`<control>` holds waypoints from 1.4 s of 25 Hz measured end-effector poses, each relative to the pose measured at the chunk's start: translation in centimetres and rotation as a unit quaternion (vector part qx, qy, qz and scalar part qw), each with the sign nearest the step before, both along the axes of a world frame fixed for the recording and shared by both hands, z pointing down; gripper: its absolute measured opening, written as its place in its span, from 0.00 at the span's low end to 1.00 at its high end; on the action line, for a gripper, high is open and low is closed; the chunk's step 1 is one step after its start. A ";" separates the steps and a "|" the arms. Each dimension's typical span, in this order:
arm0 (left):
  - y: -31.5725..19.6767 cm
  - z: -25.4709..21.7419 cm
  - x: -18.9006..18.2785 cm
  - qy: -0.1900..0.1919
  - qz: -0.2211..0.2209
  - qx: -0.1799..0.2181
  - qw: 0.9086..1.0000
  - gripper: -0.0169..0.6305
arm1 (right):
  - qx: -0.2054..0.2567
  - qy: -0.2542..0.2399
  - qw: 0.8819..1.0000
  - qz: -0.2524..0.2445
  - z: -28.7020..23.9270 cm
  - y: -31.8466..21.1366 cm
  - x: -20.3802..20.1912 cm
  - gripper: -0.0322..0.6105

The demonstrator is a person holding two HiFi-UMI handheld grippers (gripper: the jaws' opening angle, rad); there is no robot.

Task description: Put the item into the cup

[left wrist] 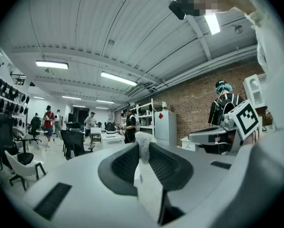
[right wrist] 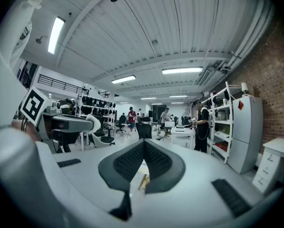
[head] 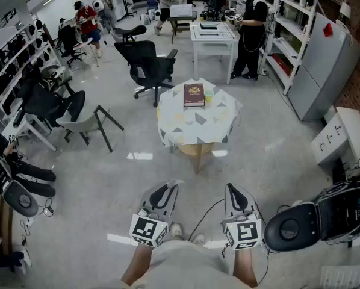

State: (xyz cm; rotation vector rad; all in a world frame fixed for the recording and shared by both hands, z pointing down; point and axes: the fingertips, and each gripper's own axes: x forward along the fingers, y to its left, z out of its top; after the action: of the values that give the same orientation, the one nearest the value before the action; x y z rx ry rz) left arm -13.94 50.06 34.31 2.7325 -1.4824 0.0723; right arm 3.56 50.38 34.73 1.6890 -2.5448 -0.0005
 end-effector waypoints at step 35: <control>-12.9 0.7 0.0 0.004 0.024 0.003 1.000 0.14 | -0.032 0.036 0.999 0.012 1.6 -12.3 -1.6 0.06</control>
State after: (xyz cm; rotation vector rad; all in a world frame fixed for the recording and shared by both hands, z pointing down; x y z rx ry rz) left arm -13.93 37.13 34.97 2.7705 -1.4169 0.0583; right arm 1.92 38.12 36.32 1.6638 -2.4458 0.0216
